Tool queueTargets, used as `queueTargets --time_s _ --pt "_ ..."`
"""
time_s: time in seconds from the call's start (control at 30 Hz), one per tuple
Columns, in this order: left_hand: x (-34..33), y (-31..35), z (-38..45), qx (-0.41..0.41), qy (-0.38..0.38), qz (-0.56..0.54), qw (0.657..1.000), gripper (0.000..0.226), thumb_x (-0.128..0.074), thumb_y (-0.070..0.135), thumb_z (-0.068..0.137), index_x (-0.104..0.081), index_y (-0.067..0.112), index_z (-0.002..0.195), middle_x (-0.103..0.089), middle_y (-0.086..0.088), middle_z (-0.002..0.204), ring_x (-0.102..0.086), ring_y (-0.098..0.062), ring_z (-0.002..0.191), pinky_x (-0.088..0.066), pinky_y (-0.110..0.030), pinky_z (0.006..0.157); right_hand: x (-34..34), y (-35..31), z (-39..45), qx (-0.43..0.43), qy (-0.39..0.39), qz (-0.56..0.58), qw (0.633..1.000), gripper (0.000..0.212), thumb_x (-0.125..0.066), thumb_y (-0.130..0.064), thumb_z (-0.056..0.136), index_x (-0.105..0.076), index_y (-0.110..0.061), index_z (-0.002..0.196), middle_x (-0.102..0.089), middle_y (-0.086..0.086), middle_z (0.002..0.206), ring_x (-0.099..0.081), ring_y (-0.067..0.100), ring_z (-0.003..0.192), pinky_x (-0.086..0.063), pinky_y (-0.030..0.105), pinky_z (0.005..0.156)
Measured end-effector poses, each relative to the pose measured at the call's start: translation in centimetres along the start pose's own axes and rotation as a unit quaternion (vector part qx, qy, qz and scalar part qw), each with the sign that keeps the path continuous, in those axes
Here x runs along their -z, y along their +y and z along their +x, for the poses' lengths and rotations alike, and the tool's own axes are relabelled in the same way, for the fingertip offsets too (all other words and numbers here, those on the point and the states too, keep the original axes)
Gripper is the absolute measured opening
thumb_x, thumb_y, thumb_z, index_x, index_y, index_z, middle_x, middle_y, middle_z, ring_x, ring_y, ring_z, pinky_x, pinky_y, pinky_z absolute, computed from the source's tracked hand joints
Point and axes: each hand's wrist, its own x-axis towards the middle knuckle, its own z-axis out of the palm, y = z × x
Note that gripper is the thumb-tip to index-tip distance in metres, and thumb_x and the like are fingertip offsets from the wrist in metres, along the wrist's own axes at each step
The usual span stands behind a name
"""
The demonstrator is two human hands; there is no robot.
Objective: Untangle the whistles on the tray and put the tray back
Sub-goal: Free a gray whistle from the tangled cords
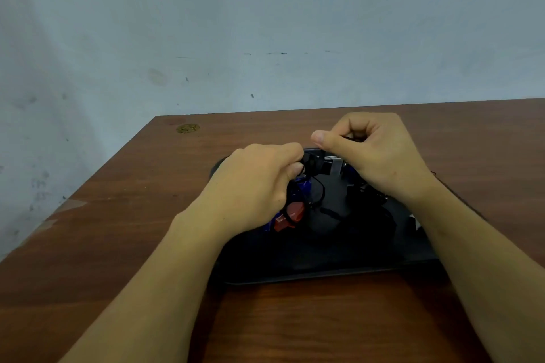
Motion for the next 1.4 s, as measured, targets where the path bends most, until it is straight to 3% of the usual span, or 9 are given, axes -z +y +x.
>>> queueTargets --time_s 0.13,0.23,0.37,0.57,0.73,0.93,1.07,1.17,1.4 --pt "0.1 -0.3 -0.4 -0.043 0.004 -0.096 0.994 0.028 -0.049 0.016 0.103 -0.043 0.021 0.075 -0.051 0.004 0.062 -0.049 -0.020 0.057 -0.041 -0.039 0.054 0.2 0.2 0.2 -0.054 -0.058 0.100 0.992 0.032 -0.072 -0.032 0.085 -0.067 -0.012 0.061 -0.056 -0.008 0.053 -0.053 0.004 0.052 -0.047 0.013 0.066" --pt "0.2 0.3 -0.5 -0.052 -0.010 -0.179 0.982 0.025 -0.047 0.012 0.103 -0.050 0.012 0.079 -0.056 -0.003 0.067 -0.057 -0.024 0.063 -0.047 -0.045 0.063 0.2 0.2 0.1 -0.127 -0.100 0.217 0.963 0.039 -0.070 -0.043 0.076 -0.054 -0.022 0.046 -0.044 -0.006 0.048 -0.039 0.007 0.042 -0.036 0.015 0.046" --pt "0.0 1.0 -0.5 -0.041 -0.029 -0.311 0.949 0.024 -0.043 0.006 0.105 -0.053 0.000 0.085 -0.057 -0.016 0.067 -0.053 -0.007 0.053 -0.041 -0.017 0.053 -0.1 0.4 0.0 -0.176 -0.140 0.281 0.933 0.043 -0.067 -0.049 0.077 -0.049 -0.026 0.046 -0.033 -0.007 0.051 -0.020 0.007 0.046 -0.015 0.020 0.044" --pt "-1.3 0.9 -0.2 0.009 -0.002 -0.478 0.878 0.025 -0.042 0.017 0.103 -0.054 0.006 0.084 -0.053 -0.011 0.067 -0.054 -0.018 0.058 -0.037 -0.024 0.047 -1.6 0.3 -0.1 -0.200 -0.096 0.316 0.922 0.042 -0.058 -0.046 0.087 -0.040 -0.018 0.061 -0.023 -0.002 0.055 -0.015 0.010 0.052 -0.012 0.022 0.045" --pt "-1.8 1.3 0.0 0.092 0.040 -0.521 0.848 0.030 -0.040 0.012 0.107 -0.055 0.009 0.081 -0.053 -0.005 0.063 -0.053 -0.016 0.056 -0.035 -0.023 0.044 -2.0 0.5 -0.2 -0.184 -0.083 0.285 0.937 0.054 -0.052 -0.027 0.102 -0.046 -0.022 0.048 -0.032 -0.006 0.048 -0.018 0.007 0.045 -0.017 0.018 0.041" --pt "-1.9 1.0 0.3 0.174 0.098 -0.487 0.851 0.032 -0.042 0.010 0.106 -0.055 0.010 0.077 -0.052 -0.002 0.056 -0.051 -0.016 0.053 -0.035 -0.021 0.042 -2.3 0.2 -0.5 -0.070 -0.065 0.083 0.992 0.041 -0.049 -0.014 0.105 -0.056 -0.016 0.065 -0.047 -0.015 0.046 -0.039 0.000 0.041 -0.033 0.009 0.046" --pt "-1.8 0.7 0.4 0.204 0.124 -0.481 0.844 0.032 -0.042 0.009 0.105 -0.054 0.011 0.076 -0.052 -0.002 0.057 -0.051 -0.014 0.051 -0.033 -0.021 0.041 -2.5 0.7 -0.4 0.008 -0.066 -0.036 0.997 0.035 -0.052 -0.021 0.104 -0.064 -0.038 0.076 -0.057 -0.011 0.062 -0.054 0.005 0.061 -0.044 0.016 0.062" --pt "-1.7 0.4 0.4 0.224 0.138 -0.458 0.849 0.032 -0.042 0.010 0.105 -0.055 0.011 0.076 -0.052 -0.002 0.055 -0.050 -0.014 0.049 -0.033 -0.022 0.041 -2.5 0.5 -0.6 0.018 -0.084 -0.094 0.992 0.021 -0.053 -0.024 0.103 -0.070 -0.030 0.092 -0.059 -0.013 0.067 -0.054 -0.003 0.060 -0.039 0.009 0.061" --pt "-1.7 -1.1 0.2 0.193 0.137 -0.111 0.965 0.028 -0.047 0.021 0.102 -0.047 0.017 0.074 -0.055 -0.002 0.063 -0.053 -0.030 0.064 -0.041 -0.038 0.057 -1.1 -0.2 -0.8 0.061 -0.058 -0.144 0.986 0.019 -0.057 -0.034 0.097 -0.071 -0.027 0.087 -0.066 -0.012 0.069 -0.063 0.006 0.068 -0.047 0.021 0.063"
